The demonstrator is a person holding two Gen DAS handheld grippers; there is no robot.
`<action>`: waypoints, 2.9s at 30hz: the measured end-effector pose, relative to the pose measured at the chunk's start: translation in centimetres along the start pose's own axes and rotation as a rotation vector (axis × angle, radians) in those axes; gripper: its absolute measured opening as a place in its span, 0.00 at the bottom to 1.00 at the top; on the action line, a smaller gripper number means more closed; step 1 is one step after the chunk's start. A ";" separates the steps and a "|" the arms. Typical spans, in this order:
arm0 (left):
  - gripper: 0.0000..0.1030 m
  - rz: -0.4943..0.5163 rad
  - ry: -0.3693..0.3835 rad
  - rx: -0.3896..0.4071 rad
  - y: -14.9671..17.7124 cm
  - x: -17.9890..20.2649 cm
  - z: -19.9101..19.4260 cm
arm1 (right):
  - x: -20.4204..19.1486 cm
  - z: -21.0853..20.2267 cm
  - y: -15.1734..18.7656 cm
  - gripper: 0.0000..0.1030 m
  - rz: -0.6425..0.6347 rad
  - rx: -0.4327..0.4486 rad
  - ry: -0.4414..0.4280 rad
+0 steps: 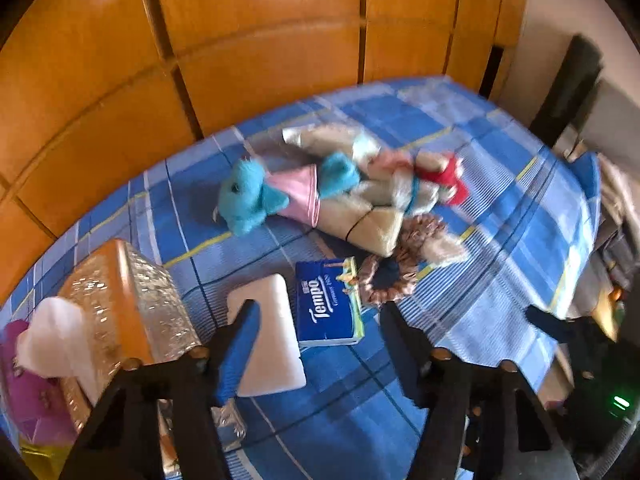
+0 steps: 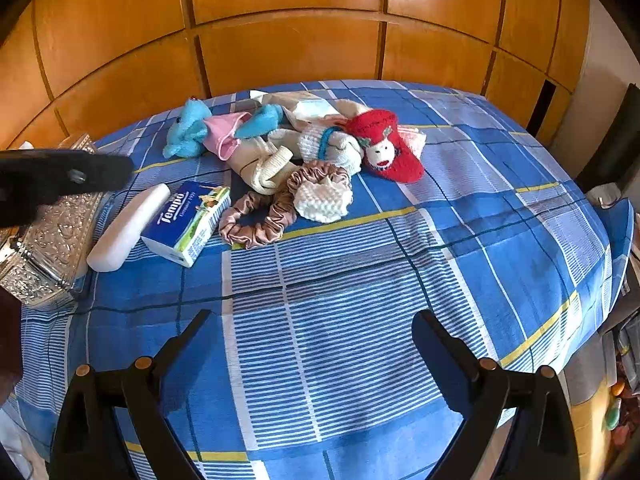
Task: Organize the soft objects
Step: 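Move the left tool to the blue Tempo tissue pack and grasp it, then drop the Tempo pack into the gold tray with the left tool while the right tool grasps the soap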
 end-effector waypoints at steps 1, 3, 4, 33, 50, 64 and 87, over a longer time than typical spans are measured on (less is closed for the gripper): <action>0.58 -0.003 -0.017 -0.017 -0.1 -0.1 0.7 | 0.1 0.1 0.1 0.96 0.004 -0.004 -0.002; 0.56 -0.011 -0.043 -0.051 -0.6 0.0 2.2 | 0.4 0.5 0.2 0.96 0.012 -0.012 -0.006; 0.56 0.001 -0.044 -0.051 -0.9 0.2 2.6 | 0.5 0.6 0.3 0.96 0.015 -0.017 -0.008; 0.08 0.100 0.210 -0.088 3.5 2.6 4.2 | 3.1 1.6 0.6 0.91 0.092 -0.047 0.014; 0.50 0.099 0.036 -0.178 0.2 2.2 10.5 | 3.8 2.2 0.9 0.91 0.121 -0.069 -0.004; 0.50 -0.044 0.176 0.009 -0.3 1.1 1.5 | 2.1 3.1 0.8 0.80 0.111 -0.067 -0.180; 0.50 -0.267 0.158 0.264 0.8 -9.3 -9.9 | -9.0 9.6 -10.8 0.50 -0.007 -0.067 -0.567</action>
Point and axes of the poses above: each gripper's, at about its wrist camera, not at the fingertips, and z roughly the way its jaws point, x to its right, y to its underside, the point moved 3 cm from there along z, roughly the way its jaws point, and after that the axes turned 15 degrees about -z, right-handed, at the moved point
